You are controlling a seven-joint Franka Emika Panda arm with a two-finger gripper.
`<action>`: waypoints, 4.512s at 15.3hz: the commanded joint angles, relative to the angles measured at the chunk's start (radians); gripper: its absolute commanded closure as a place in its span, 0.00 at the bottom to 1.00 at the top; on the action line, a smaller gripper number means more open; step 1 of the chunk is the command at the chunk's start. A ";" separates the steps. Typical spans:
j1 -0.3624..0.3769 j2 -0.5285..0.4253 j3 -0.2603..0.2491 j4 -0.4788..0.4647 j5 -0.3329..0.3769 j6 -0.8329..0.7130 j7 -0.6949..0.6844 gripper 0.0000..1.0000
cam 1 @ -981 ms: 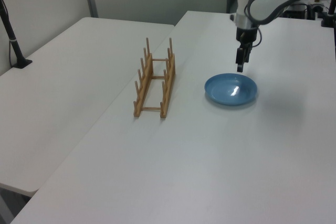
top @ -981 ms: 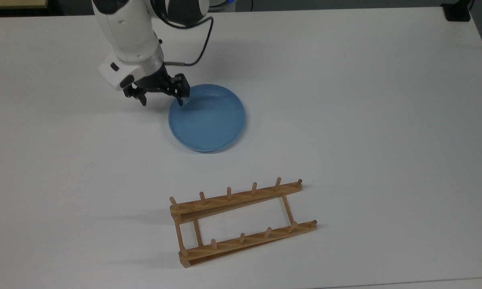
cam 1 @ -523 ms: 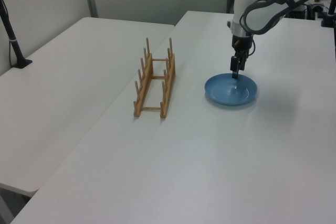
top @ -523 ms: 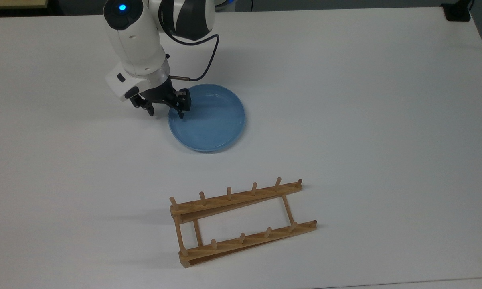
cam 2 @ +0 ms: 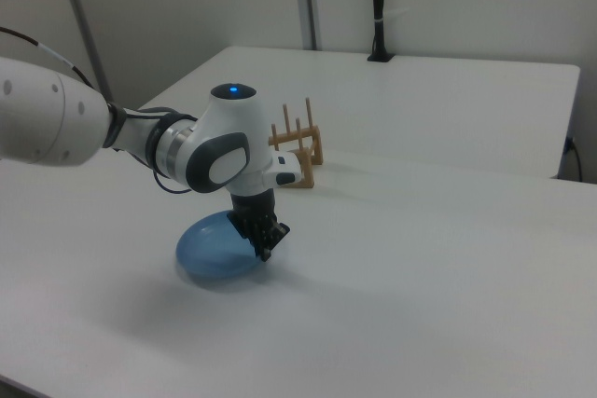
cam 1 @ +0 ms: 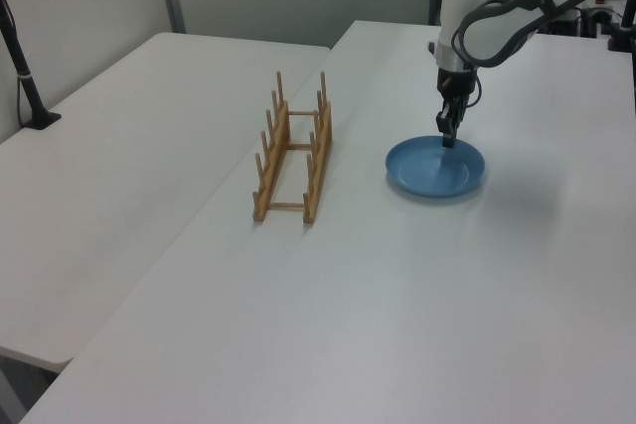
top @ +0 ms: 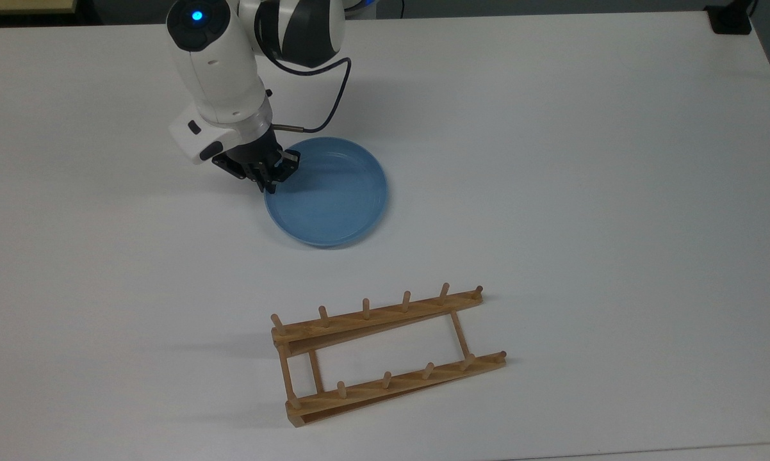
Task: Place plate in plate rack
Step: 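Lower the gripper and pinch the plate rim, then lift the plate by its rim and tilt it upright toward the rack, then lower the upright plate between the rack pegs, then open the gripper to release the plate rim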
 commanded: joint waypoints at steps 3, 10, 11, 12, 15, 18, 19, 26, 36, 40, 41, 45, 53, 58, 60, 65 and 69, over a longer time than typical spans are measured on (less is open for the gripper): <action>0.001 -0.076 -0.008 0.043 0.003 0.004 0.010 1.00; 0.013 -0.182 -0.003 0.273 -0.271 0.019 0.017 1.00; 0.015 -0.179 -0.001 0.304 -0.331 0.023 0.020 1.00; 0.019 -0.173 0.011 0.328 -0.385 0.036 0.037 1.00; 0.024 -0.166 0.046 0.329 -0.558 0.174 0.208 1.00; 0.041 -0.132 0.071 0.330 -0.866 0.191 0.455 1.00; 0.043 -0.117 0.077 0.332 -0.976 0.199 0.564 1.00; 0.121 -0.069 0.095 0.336 -1.479 0.127 1.299 1.00; 0.251 0.129 0.094 0.479 -1.629 -0.207 1.766 1.00; 0.263 0.163 0.095 0.479 -1.671 -0.224 1.826 1.00; 0.263 0.172 0.095 0.479 -1.672 -0.224 1.830 1.00; 0.266 0.196 0.095 0.479 -1.674 -0.224 1.831 1.00; 0.273 0.233 0.095 0.477 -1.694 -0.224 1.840 0.96; 0.271 0.242 0.095 0.477 -1.692 -0.217 1.860 0.00; 0.270 0.236 0.097 0.482 -1.688 -0.217 1.863 0.00; 0.251 0.177 0.098 0.517 -1.547 -0.203 1.847 0.00; 0.224 0.085 0.101 0.519 -1.250 -0.151 1.704 0.00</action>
